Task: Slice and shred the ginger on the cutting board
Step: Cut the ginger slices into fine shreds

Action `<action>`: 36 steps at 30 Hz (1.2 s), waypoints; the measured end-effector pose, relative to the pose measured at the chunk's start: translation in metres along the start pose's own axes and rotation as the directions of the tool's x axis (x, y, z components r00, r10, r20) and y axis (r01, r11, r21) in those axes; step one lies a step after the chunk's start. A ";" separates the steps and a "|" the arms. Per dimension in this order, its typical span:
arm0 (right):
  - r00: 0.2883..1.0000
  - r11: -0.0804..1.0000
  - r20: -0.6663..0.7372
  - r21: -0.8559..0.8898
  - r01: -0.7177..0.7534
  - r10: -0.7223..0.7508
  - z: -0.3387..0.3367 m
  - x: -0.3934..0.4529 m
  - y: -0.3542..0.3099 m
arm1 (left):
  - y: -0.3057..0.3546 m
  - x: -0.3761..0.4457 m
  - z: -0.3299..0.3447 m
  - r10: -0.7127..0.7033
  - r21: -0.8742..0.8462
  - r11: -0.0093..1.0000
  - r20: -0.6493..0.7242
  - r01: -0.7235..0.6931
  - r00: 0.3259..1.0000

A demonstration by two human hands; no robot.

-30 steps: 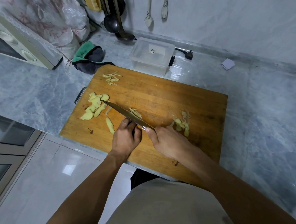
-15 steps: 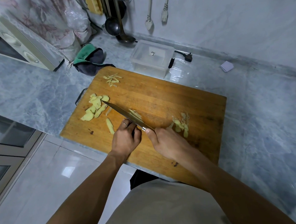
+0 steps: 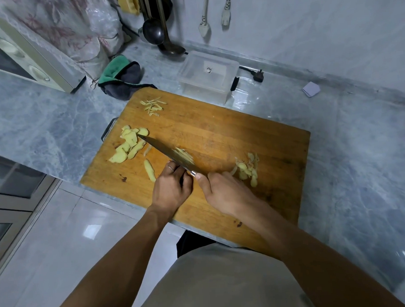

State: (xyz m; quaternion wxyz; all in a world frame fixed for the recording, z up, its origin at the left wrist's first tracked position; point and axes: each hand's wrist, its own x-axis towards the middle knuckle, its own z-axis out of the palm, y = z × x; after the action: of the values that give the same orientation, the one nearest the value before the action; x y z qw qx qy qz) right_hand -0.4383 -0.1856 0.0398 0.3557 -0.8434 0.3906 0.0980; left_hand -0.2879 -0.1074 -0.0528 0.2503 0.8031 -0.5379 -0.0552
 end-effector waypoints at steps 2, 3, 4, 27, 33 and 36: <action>1.000 1.000 -0.004 -0.004 0.004 -0.004 0.002 0.002 -0.002 | 0.001 0.000 -0.001 0.008 0.000 1.000 -0.002 -0.008 1.000; 1.000 1.000 -0.008 -0.005 0.009 -0.009 0.002 0.002 -0.002 | 0.002 0.001 -0.003 0.010 -0.001 1.000 -0.001 -0.010 1.000; 1.000 1.000 -0.012 -0.004 0.011 -0.011 0.002 0.002 -0.002 | 0.003 0.000 -0.003 0.012 0.000 1.000 0.001 -0.012 1.000; 1.000 1.000 -0.019 -0.014 0.000 -0.001 0.002 -0.001 -0.002 | 0.004 -0.002 -0.003 0.014 0.003 1.000 0.009 -0.014 1.000; 0.999 1.000 -0.030 -0.020 0.014 -0.014 0.000 -0.003 0.000 | 0.006 -0.003 -0.004 0.030 0.014 0.999 -0.007 -0.030 1.000; 0.999 1.000 -0.039 -0.012 0.019 -0.019 0.000 -0.006 0.002 | 0.006 -0.003 -0.004 0.034 0.030 0.999 0.000 -0.034 0.999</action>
State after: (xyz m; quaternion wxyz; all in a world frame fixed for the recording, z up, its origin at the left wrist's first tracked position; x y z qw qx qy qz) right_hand -0.4441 -0.1829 0.0410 0.3440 -0.8509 0.3888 0.0803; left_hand -0.2925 -0.1051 -0.0470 0.2393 0.7974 -0.5523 -0.0425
